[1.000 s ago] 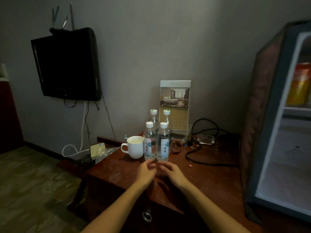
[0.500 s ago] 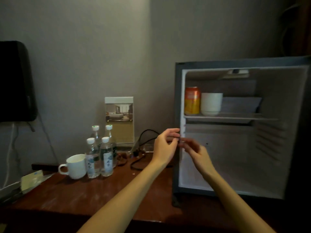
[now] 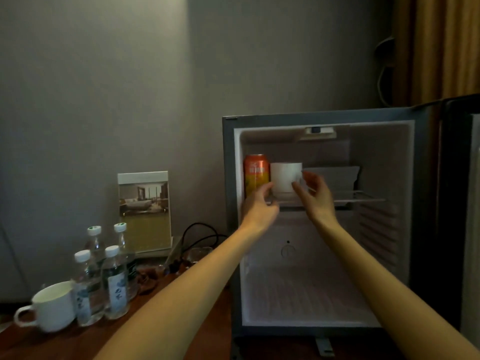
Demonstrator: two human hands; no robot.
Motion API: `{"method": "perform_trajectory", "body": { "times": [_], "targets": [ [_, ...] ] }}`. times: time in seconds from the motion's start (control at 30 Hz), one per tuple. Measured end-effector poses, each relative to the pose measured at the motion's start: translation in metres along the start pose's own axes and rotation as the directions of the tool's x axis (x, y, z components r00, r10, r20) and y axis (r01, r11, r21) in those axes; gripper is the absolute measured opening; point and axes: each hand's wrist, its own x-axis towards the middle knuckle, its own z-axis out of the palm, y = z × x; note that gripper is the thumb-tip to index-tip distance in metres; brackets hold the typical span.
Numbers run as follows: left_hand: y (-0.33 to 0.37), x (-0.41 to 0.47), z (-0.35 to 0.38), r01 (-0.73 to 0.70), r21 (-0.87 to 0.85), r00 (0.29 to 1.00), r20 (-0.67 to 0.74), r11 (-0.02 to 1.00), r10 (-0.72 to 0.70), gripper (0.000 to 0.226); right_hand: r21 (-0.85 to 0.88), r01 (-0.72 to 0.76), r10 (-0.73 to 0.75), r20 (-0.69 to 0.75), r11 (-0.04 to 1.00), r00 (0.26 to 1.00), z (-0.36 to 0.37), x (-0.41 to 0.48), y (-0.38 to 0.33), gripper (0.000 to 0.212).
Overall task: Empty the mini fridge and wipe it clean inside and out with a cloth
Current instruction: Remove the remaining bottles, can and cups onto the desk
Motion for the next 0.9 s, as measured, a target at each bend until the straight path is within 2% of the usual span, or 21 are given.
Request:
{"method": "perform_trajectory", "body": {
  "times": [0.13,0.23,0.43,0.6,0.7,0.83,0.9],
  "targets": [
    [-0.002,0.004,-0.001,-0.040,0.111,0.999,0.019,0.993,0.038,0.058,-0.011,-0.041,0.042,0.060,0.999,0.997,0.011,0.022,0.000,0.061],
    [0.000,0.005,-0.005,-0.029,0.083,0.999,0.038,0.996,0.026,0.061,0.027,-0.078,0.076,0.074,0.997,0.994,0.018,0.032,-0.007,0.061],
    [0.001,0.010,-0.010,-0.015,0.069,0.997,0.078,0.997,0.010,0.063,0.100,-0.172,0.154,0.165,0.980,0.974,0.026,0.046,-0.012,0.076],
    [0.000,0.010,-0.011,0.002,0.016,0.995,0.103,1.000,-0.003,0.062,0.085,-0.195,0.187,0.097,0.977,0.978,0.021,0.047,-0.007,0.080],
    [0.000,0.008,-0.011,0.043,-0.047,0.994,0.107,0.998,-0.038,0.064,0.146,-0.230,0.217,0.098,0.962,0.971,0.015,0.047,-0.007,0.075],
    [0.001,0.000,-0.011,0.068,-0.068,0.987,0.148,0.995,-0.057,0.068,0.323,-0.277,0.271,0.066,0.905,0.960,0.008,0.039,-0.018,0.046],
    [0.004,-0.007,-0.012,0.059,-0.103,0.989,0.141,0.993,-0.044,0.069,0.402,-0.294,0.298,0.053,0.867,0.953,0.003,0.030,-0.023,0.042]
  ]
}}
